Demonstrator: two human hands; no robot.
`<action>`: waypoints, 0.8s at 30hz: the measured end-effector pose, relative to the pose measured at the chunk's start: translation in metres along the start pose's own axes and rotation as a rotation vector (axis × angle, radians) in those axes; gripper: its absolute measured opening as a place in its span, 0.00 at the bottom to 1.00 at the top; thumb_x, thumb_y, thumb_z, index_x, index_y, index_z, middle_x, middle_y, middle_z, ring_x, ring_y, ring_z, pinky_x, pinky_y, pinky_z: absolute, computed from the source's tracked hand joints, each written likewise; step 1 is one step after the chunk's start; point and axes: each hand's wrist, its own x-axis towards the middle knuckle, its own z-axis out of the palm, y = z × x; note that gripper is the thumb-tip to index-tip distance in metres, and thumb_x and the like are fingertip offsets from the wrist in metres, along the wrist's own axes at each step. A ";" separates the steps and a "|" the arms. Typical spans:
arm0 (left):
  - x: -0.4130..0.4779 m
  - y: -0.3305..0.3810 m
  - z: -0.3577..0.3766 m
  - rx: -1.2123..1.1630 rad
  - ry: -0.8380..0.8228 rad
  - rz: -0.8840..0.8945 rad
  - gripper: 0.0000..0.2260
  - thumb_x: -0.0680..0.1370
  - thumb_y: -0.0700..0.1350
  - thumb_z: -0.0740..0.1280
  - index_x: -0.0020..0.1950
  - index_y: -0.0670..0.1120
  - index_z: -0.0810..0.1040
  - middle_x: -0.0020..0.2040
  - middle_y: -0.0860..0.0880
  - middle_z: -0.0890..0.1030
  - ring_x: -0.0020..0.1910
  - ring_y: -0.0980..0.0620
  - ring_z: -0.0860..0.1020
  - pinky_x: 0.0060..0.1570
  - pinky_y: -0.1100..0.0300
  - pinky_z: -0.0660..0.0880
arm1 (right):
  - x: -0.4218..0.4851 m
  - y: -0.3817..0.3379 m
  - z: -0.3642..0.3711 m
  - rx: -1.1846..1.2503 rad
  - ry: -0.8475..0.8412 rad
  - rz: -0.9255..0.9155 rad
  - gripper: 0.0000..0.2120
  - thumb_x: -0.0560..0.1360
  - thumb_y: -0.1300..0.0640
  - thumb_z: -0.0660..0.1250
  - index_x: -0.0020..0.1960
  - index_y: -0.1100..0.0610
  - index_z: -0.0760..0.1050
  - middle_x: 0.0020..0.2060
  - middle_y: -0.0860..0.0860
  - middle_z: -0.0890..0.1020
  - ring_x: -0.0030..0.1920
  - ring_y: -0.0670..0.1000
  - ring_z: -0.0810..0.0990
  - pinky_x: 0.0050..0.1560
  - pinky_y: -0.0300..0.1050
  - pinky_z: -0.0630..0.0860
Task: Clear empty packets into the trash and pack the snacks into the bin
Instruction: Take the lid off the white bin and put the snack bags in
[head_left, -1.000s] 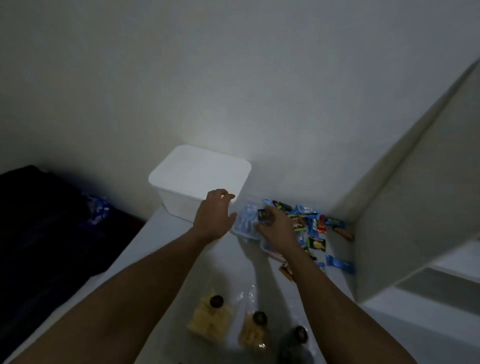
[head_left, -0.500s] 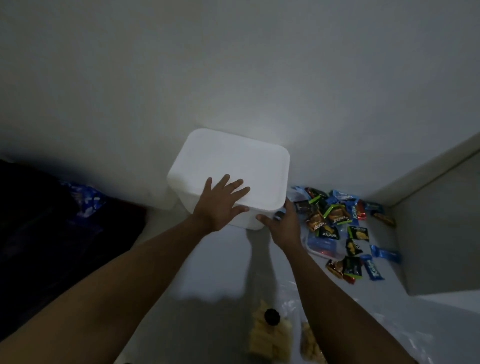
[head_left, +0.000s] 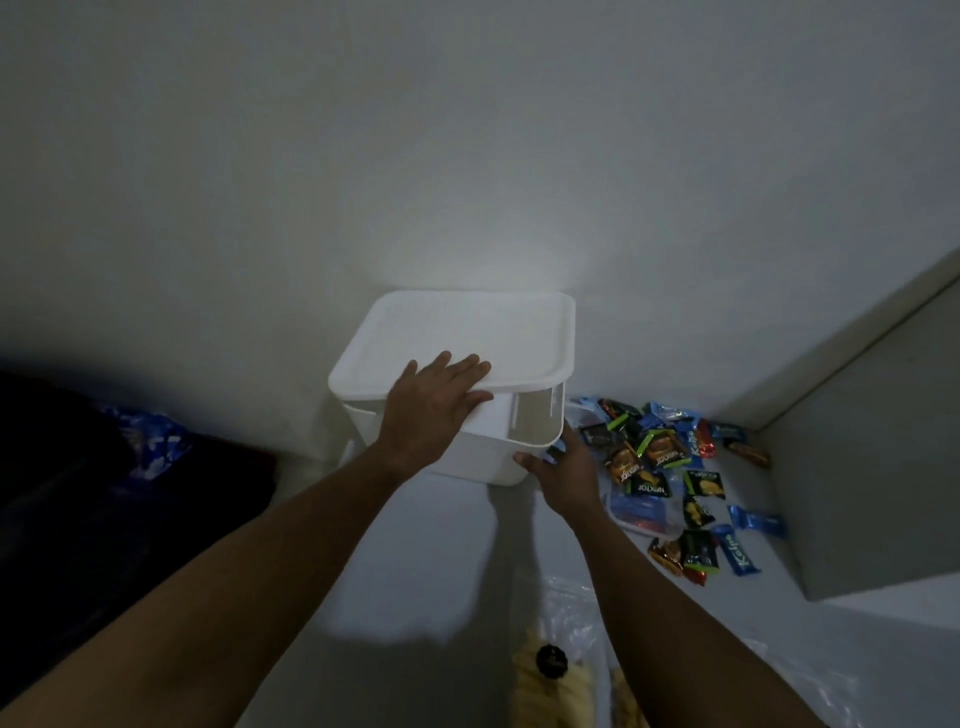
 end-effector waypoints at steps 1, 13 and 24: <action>0.002 -0.002 -0.004 -0.035 -0.001 -0.020 0.21 0.80 0.59 0.58 0.66 0.51 0.79 0.65 0.50 0.81 0.64 0.44 0.78 0.60 0.42 0.74 | 0.000 -0.002 -0.003 0.003 -0.011 0.008 0.33 0.67 0.66 0.77 0.71 0.60 0.72 0.60 0.54 0.82 0.59 0.52 0.81 0.55 0.35 0.79; -0.010 -0.004 0.004 -0.217 -0.153 -0.242 0.36 0.68 0.72 0.65 0.63 0.46 0.80 0.68 0.46 0.77 0.70 0.44 0.71 0.73 0.47 0.61 | 0.015 -0.089 -0.025 0.477 0.105 0.213 0.32 0.75 0.63 0.72 0.76 0.63 0.63 0.59 0.54 0.76 0.54 0.57 0.80 0.50 0.48 0.81; -0.006 -0.080 -0.048 -0.344 -0.344 -0.838 0.48 0.63 0.62 0.79 0.77 0.43 0.65 0.76 0.43 0.66 0.75 0.44 0.65 0.73 0.54 0.62 | 0.004 -0.082 -0.014 0.268 0.085 0.086 0.27 0.72 0.67 0.74 0.69 0.59 0.72 0.55 0.49 0.82 0.54 0.54 0.81 0.58 0.58 0.80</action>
